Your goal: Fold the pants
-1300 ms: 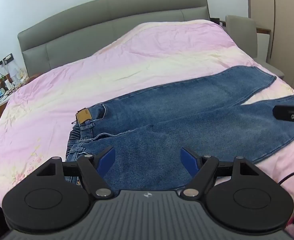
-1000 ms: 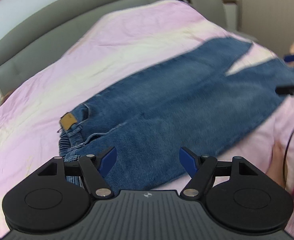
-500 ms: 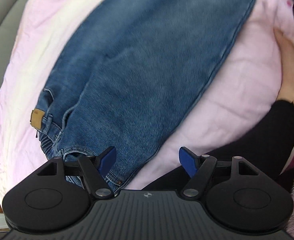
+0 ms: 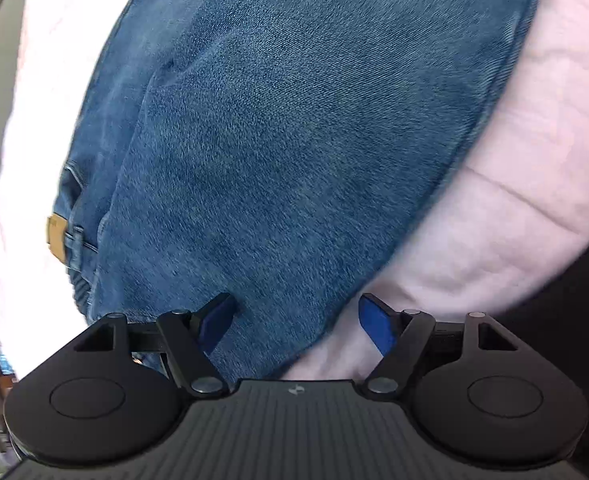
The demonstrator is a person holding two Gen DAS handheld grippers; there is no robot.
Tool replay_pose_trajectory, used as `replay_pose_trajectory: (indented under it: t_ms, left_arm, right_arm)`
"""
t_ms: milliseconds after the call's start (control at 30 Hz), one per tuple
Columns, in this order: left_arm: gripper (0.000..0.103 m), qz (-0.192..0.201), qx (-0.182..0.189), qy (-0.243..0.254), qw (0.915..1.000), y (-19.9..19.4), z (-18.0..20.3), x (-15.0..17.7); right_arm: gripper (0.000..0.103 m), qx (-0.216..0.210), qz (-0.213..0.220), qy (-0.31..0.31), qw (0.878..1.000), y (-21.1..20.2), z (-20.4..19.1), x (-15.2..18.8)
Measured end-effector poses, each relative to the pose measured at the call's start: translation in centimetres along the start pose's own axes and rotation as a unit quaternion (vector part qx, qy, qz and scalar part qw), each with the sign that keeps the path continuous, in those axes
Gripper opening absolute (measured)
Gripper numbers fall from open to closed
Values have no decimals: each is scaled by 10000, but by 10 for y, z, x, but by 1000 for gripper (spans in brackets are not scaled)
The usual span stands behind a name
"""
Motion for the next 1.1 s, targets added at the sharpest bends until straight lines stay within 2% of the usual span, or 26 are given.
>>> replay_pose_trajectory:
  t_ms: [67,100,133,167,233,300,367,400,467,500,533,633,800,933,1100]
  left_arm:
    - [75,17,-161,-23,9999,1,5,-1]
    - [67,52,-194,-27,9998,0,5,0]
    - [53,129,-271,-3,9996,-4,6,2]
    - [45,217,-329,-6,9992,-6,4,2]
    - [27,386,-254,-239,9986,-15,-1,3]
    - [20,551,-137,-591,9966,-25,-11,8]
    - [18,768,-59,-962,9924,-37,-24,13]
    - [17,883,-21,-1145,9895,-44,-31,14]
    - [16,1112,3,-1431,9834,-57,-42,15]
    - [16,1208,-12,-1540,9807,-64,-44,16]
    - [16,1290,-34,-1640,9780,-72,-46,18]
    - [16,1519,-84,-1858,9707,-88,-57,19]
    - [15,1754,-127,-2174,9601,-116,-87,12]
    - [15,1844,-155,-2437,9520,-135,-128,-1]
    - [15,1813,-102,-2717,9451,-137,-184,-27]
  right_arm:
    - [64,104,-195,-161,9996,11,3,6]
    - [64,206,-286,-227,9991,16,4,8]
    - [64,311,-360,-299,9984,21,6,11]
    - [64,414,-425,-373,9975,25,9,13]
    - [64,645,-564,-490,9951,32,16,19]
    - [64,802,-698,-531,9929,39,23,25]
    - [62,852,-780,-449,9923,42,32,32]
    - [58,843,-791,-379,9926,42,35,34]
    - [39,783,-791,-259,9935,41,40,38]
    - [19,743,-791,-201,9939,40,43,41]
    - [12,766,-769,-152,9940,37,44,41]
    - [6,910,-497,-2,9946,22,47,40]
    - [3,1266,132,619,9899,-24,90,20]
    - [1,1731,634,794,9796,-61,139,-15]
    - [1,2221,812,850,9679,-73,192,-71]
Point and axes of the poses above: each gripper's, at about its wrist camera, not at the fingertips, and y roughly the way its jaws point, z to its right, x to its underside, the point moved 9 cm from there along y, roughly the way its jaws point, and after that the axes turned 9 degrees about -z, right-handed, at the moved point
